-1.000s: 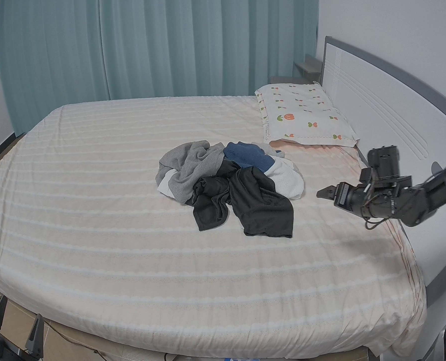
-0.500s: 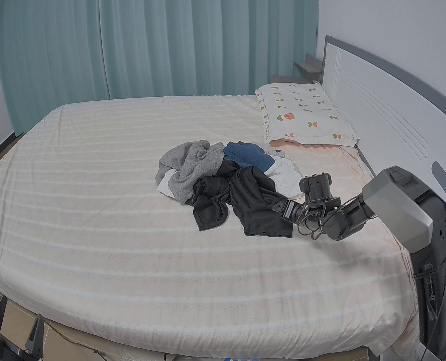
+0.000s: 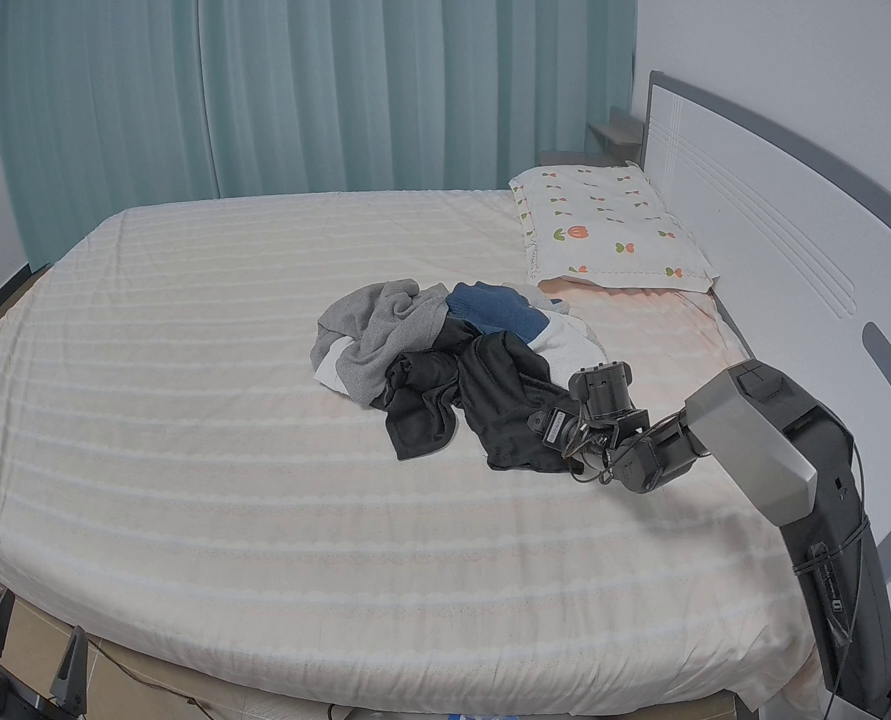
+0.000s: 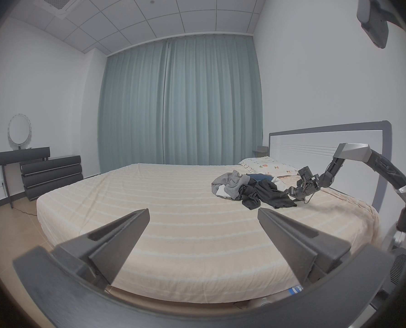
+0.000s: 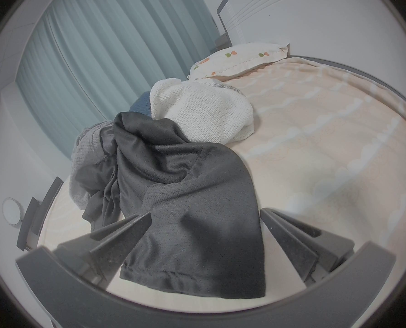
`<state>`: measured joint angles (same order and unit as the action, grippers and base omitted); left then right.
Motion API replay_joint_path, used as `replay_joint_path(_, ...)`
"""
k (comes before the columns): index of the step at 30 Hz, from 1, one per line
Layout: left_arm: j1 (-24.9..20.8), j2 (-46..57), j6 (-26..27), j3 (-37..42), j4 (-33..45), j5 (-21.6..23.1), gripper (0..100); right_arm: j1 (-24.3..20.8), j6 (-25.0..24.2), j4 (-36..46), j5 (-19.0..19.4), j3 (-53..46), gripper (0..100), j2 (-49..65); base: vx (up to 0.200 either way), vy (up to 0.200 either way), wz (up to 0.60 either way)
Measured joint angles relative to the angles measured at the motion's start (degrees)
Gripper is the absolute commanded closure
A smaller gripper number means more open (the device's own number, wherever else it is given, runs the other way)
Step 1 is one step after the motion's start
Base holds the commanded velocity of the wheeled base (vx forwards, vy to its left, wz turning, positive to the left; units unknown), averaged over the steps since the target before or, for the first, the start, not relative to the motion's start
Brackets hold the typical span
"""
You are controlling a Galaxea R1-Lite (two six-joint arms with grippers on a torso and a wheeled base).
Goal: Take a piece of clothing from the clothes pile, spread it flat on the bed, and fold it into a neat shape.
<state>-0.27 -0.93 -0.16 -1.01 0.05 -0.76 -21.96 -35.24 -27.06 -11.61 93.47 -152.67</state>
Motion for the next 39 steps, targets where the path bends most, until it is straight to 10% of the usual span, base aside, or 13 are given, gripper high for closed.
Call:
replay_joint_path(9,0.02,0.0,0.0,0.0,0.0,0.0,0,-1.85,0.1,-0.09,-1.63,2.45,0,-3.04,0.0,0.0,0.0)
replay_joint_path(10,0.02,0.0,0.0,0.0,0.0,-0.02,0,-2.0,0.07,-0.13,-1.72,2.51,100,-3.17,0.0,0.0,0.0)
replay_joint_path(30,0.02,0.0,0.0,0.0,0.0,0.0,0,-2.68,-5.38,-1.01,-1.88,-4.69,100,4.55,0.0,0.0,0.0)
replay_joint_path(39,0.0,0.0,0.09,0.0,-0.02,-0.02,0,-3.78,-11.09,-5.5,7.91,-26.38,100,22.6,0.0,0.0,0.0)
